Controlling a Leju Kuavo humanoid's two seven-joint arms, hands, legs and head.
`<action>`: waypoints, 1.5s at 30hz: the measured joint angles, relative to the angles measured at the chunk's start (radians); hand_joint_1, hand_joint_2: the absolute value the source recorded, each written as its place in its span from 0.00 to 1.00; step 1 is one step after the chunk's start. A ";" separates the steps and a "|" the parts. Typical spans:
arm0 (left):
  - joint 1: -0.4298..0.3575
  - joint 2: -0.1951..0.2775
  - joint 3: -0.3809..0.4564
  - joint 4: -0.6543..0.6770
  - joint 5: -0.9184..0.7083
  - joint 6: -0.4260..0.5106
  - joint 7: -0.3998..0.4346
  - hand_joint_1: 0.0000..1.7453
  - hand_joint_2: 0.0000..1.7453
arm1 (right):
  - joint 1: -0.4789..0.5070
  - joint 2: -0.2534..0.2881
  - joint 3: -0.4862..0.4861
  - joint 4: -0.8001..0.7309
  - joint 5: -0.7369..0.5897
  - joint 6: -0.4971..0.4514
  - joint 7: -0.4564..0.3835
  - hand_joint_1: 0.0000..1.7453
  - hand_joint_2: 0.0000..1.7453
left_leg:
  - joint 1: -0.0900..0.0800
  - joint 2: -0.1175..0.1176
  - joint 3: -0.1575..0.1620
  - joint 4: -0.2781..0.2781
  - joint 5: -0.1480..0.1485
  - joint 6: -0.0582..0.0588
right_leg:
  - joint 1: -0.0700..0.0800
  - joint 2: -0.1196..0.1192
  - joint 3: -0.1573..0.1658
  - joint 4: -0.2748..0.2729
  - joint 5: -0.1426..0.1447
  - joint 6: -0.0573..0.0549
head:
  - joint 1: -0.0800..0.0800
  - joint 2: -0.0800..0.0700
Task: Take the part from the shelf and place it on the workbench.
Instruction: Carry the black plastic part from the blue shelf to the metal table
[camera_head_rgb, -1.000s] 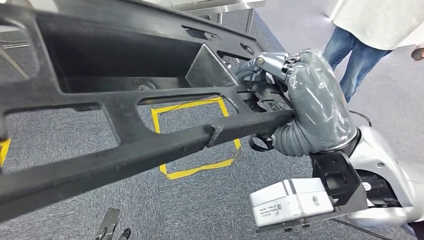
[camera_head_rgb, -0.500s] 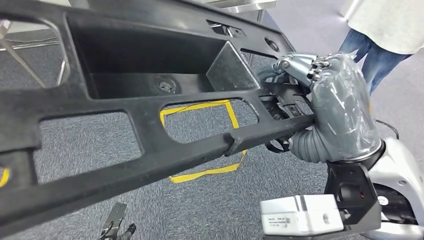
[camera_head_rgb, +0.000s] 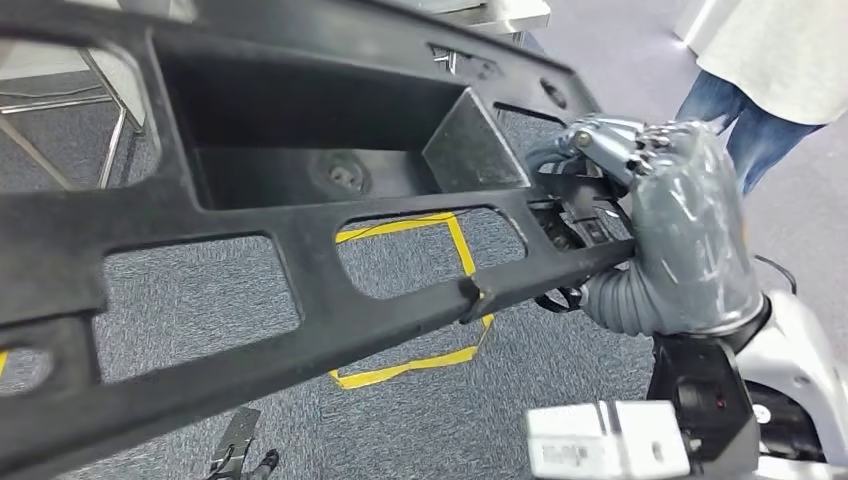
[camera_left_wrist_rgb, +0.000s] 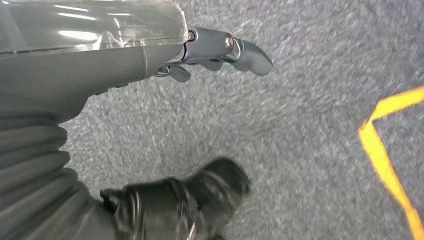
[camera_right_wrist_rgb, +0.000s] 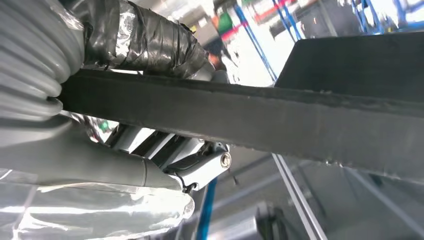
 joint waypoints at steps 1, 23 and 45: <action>-0.001 -0.001 -0.001 0.000 0.000 0.000 0.000 0.00 1.00 | 0.005 0.001 -0.002 -0.001 0.013 -0.003 0.000 0.98 1.00 | 0.003 0.000 0.014 -0.006 -0.004 0.005 | -0.001 -0.003 -0.013 0.029 0.000 0.005 | 0.002 0.000; -0.016 -0.010 -0.044 -0.007 0.007 -0.001 0.021 0.00 1.00 | 0.113 0.011 -0.098 0.027 0.035 -0.187 0.001 0.98 1.00 | 0.022 0.000 -0.007 0.234 -0.186 -0.058 | -0.023 -0.018 -0.096 -0.013 0.067 -0.018 | -0.050 0.000; 0.006 0.181 -0.057 -0.018 0.178 0.103 0.087 0.00 1.00 | 0.093 0.032 -0.111 0.043 0.050 -0.095 0.001 0.98 1.00 | 0.017 -0.023 0.126 -0.001 -0.111 -0.025 | -0.038 -0.025 -0.163 0.014 0.095 0.045 | 0.015 0.000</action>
